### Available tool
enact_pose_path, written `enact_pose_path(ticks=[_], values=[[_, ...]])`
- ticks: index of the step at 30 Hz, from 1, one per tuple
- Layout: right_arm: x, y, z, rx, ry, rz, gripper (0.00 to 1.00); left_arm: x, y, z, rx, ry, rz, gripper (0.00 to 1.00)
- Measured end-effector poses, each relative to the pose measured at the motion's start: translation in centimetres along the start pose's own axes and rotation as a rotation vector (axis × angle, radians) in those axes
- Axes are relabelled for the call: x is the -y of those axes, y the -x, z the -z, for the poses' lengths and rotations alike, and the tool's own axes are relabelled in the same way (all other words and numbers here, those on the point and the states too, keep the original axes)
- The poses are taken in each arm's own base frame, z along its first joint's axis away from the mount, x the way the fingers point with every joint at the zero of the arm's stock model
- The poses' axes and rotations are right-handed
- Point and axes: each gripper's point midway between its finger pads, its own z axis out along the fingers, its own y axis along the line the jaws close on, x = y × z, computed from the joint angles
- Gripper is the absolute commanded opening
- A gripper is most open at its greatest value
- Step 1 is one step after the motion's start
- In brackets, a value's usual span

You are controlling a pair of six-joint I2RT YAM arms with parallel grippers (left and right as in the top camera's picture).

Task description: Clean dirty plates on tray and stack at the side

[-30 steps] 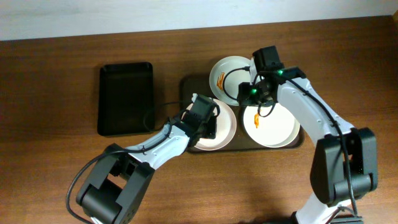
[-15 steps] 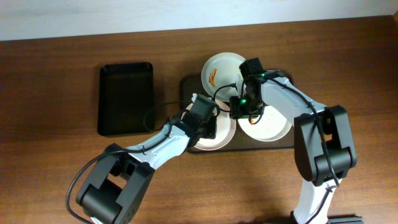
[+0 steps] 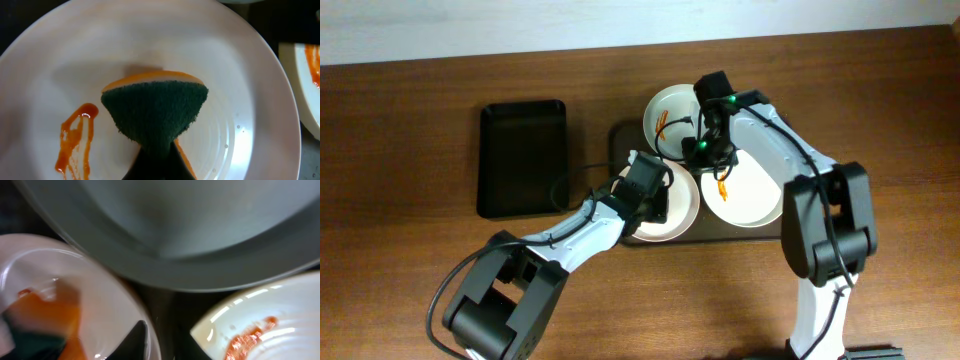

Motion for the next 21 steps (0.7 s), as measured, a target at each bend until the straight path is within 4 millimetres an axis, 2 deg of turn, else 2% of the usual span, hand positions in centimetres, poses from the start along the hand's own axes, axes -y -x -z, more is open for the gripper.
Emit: enact_pose_path(ticks=[2,3,5,9,10,11,12,15,21], values=[[0.2,-0.3,-0.8,-0.023,-0.003,-0.007,0.06,0.0,0.0,0.0,0.0,0.0,0.0,0.0],[0.5,-0.7,-0.7,-0.035,-0.018,-0.014,0.05,0.0,0.0,0.0,-0.001,0.0,0.0,0.0],[1.6,-1.4,-0.8,-0.064,-0.08,-0.019,0.05,0.0,0.0,0.0,-0.002,0.0,0.0,0.0],[2.5,-1.9,-0.8,-0.081,-0.128,-0.022,0.06,0.0,-0.1,0.0,-0.004,0.001,0.0,0.0],[2.5,-2.1,-0.7,-0.089,-0.131,-0.023,0.1,0.0,-0.1,0.0,-0.004,0.002,0.0,0.0],[2.4,-2.3,-0.7,-0.098,-0.123,-0.026,0.21,0.0,-0.1,0.0,-0.003,0.002,0.0,0.0],[2.1,-2.6,-0.7,-0.111,-0.103,-0.021,0.22,0.0,-0.1,0.0,-0.003,0.001,0.0,0.0],[1.3,-3.1,-0.7,-0.136,-0.049,0.013,0.36,0.0,-0.1,0.0,-0.003,0.001,0.0,0.0],[1.3,-3.2,-0.6,-0.144,-0.005,0.043,0.37,0.0,-0.1,0.0,-0.004,0.002,0.0,0.0]])
